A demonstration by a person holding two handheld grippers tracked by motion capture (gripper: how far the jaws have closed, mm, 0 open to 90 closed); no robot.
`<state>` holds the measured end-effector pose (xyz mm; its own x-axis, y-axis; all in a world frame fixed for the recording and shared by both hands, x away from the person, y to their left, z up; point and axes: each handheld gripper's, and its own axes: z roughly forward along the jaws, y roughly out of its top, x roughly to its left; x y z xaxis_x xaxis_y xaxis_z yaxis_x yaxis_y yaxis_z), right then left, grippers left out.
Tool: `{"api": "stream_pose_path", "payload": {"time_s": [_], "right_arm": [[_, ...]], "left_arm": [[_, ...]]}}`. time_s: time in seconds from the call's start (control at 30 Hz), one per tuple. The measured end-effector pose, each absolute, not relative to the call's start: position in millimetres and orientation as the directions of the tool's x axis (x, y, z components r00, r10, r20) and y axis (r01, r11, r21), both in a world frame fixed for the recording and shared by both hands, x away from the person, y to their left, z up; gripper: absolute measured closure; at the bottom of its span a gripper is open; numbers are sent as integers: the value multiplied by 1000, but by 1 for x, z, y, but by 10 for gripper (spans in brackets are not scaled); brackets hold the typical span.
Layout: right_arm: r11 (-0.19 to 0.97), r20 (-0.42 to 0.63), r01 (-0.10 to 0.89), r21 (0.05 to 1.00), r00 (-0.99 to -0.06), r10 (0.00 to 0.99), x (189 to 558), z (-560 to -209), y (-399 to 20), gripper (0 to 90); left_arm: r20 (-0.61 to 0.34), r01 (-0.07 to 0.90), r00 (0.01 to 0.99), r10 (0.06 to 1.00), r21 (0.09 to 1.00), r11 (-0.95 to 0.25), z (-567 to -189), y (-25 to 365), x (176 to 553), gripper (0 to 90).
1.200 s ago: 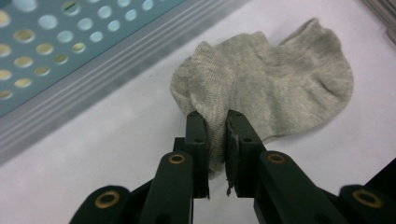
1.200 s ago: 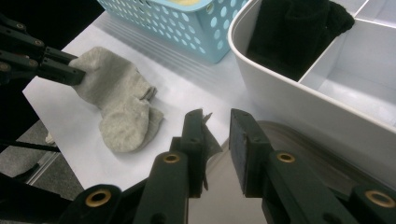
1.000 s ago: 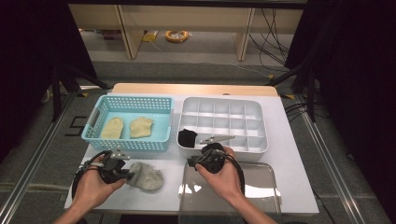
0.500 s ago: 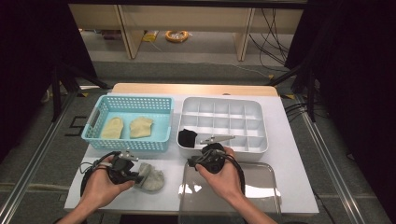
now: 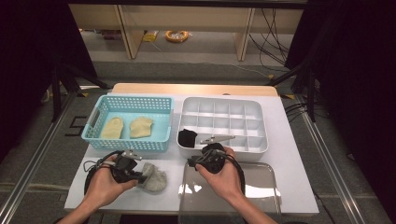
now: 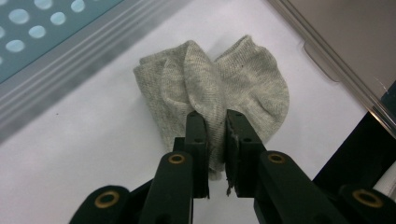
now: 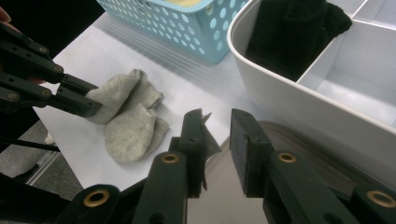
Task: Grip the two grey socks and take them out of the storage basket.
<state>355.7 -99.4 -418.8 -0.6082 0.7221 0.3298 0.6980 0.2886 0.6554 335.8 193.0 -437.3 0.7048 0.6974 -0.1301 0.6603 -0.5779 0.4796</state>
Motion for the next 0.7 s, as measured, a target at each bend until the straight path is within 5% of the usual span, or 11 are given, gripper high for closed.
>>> {"api": "stream_pose_path", "payload": {"time_s": [0.7], "right_arm": [[291, 336, 702, 650, -610, 718, 356, -421, -97, 756]], "left_arm": [[-135, 675, 681, 720, 498, -545, -435, 197, 339, 801]]}}
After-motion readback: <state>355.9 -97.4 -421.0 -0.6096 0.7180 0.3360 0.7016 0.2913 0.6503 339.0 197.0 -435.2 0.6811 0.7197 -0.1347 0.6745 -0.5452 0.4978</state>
